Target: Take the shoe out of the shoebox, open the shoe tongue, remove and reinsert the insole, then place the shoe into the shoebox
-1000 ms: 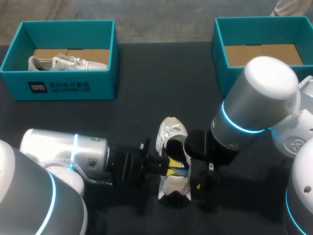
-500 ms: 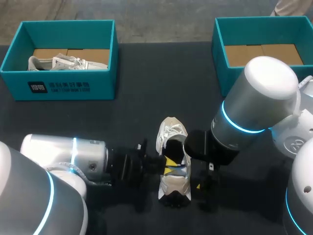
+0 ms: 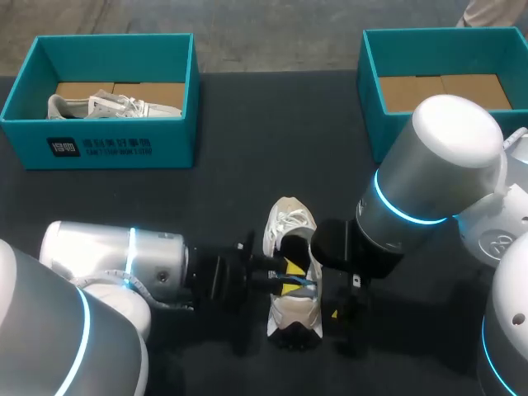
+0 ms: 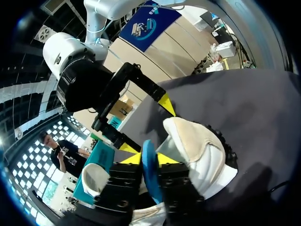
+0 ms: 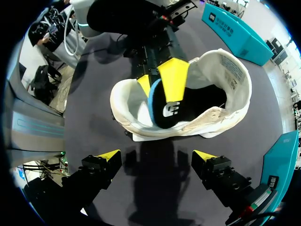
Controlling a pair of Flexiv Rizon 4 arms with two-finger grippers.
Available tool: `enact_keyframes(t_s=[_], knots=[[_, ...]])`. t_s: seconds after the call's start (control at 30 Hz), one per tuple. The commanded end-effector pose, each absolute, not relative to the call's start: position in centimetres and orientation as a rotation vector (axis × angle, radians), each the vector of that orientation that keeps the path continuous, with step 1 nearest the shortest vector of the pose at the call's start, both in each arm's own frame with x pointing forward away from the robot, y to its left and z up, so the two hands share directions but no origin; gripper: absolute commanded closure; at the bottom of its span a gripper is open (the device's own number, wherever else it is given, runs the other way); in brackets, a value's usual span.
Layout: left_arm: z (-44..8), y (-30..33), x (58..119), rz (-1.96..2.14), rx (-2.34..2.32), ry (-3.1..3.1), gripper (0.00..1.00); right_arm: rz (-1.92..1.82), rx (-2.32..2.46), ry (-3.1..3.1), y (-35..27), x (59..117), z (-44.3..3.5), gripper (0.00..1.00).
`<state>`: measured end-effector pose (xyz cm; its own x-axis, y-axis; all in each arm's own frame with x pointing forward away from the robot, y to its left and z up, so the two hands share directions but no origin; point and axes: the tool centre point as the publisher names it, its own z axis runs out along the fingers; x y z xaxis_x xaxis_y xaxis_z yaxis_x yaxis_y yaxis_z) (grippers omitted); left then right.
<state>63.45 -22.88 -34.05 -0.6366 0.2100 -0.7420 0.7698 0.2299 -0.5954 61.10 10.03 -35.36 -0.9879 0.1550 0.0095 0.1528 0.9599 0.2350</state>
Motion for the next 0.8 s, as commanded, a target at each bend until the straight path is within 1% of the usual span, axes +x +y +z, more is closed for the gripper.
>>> enact_keyframes(t_s=[0.03, 0.43, 0.5, 0.53, 0.57, 0.6, 0.63, 0.67, 0.8], knots=[[-33.5, -22.5, 63.2, -1.414, 0.904, 2.0, 0.59, 0.371, 0.243, 3.098, 10.0, 61.0, -35.5, 0.0], [-32.4, -22.2, 62.1, -1.451, 0.918, 2.011, 0.62, 0.371, 0.243, 3.098, 10.0, 61.0, -35.5, 0.0], [-32.3, -22.2, 62.0, -1.447, 0.923, 2.013, 0.64, 0.371, 0.243, 3.098, 10.0, 61.0, -35.5, 0.0], [-32.3, -22.2, 62.0, -1.444, 0.926, 2.018, 0.67, 0.371, 0.243, 3.098, 10.0, 61.0, -35.5, 0.0], [-32.4, -22.3, 61.9, -1.443, 0.928, 2.02, 0.75, 0.371, 0.243, 3.098, 10.0, 61.0, -35.5, 0.0], [-32.4, -22.3, 61.9, -1.444, 0.929, 2.023, 0.78, 0.371, 0.243, 3.098, 10.0, 61.0, -35.5, 0.0], [-32.5, -22.4, 61.9, -1.442, 0.933, 2.025, 0.87, 0.371, 0.243, 3.098, 10.0, 61.0, -35.5, 0.0], [-32.6, -22.4, 61.9, -1.439, 0.938, 2.033, 1.0, 0.371, 0.243, 3.098, 10.0, 61.0, -35.5, 0.0], [-33.1, -22.4, 62.1, -1.413, 0.955, 2.044, 1.0, 0.371, 0.243, 3.098, 10.0, 61.0, -35.5, 0.0]])
